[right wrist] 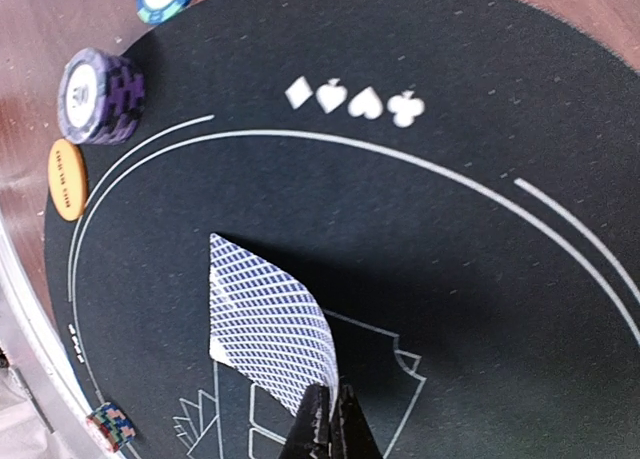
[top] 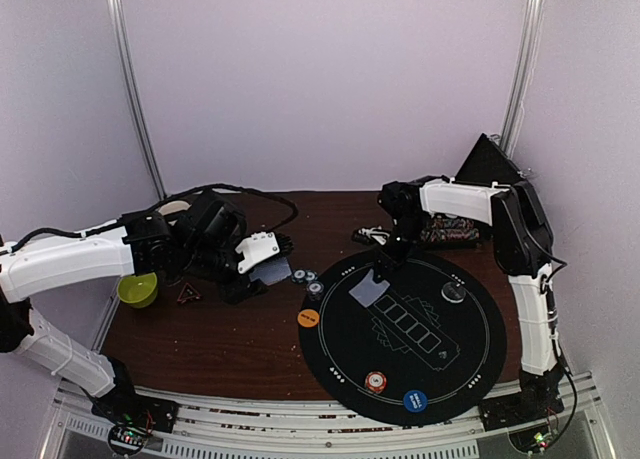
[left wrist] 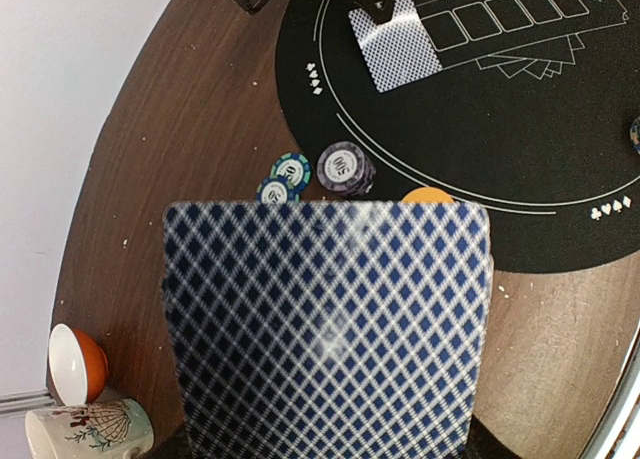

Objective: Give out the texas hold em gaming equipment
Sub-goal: Distribute the poker card in the big blind area.

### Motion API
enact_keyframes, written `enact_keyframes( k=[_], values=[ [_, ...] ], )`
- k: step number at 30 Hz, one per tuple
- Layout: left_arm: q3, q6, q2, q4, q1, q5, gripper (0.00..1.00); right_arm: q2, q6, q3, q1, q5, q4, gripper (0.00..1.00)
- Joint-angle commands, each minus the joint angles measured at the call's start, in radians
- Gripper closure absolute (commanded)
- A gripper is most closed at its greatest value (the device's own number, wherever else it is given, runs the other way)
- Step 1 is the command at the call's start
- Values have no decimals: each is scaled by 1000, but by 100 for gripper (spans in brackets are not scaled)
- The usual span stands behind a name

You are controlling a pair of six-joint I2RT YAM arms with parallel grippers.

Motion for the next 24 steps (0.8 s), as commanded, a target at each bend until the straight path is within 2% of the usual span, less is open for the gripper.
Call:
enact_keyframes(
  k=[1,9,16,19,24],
  values=[
    [4,2,-5,50,1,-6,39,29,-4,40,1,57,-35,100],
    [10,8,-1,49,1,-11,39,-14,53,75,5,124,-53,100],
    [10,13,-3,50,1,-21,39,-147,179,102,37,455,-77,100],
    [9,15,-6,49,1,-25,39,-175,168,101,56,410,-104,100],
    [3,14,-17,50,1,-32,39,-204,125,105,108,210,-135,100]
  ],
)
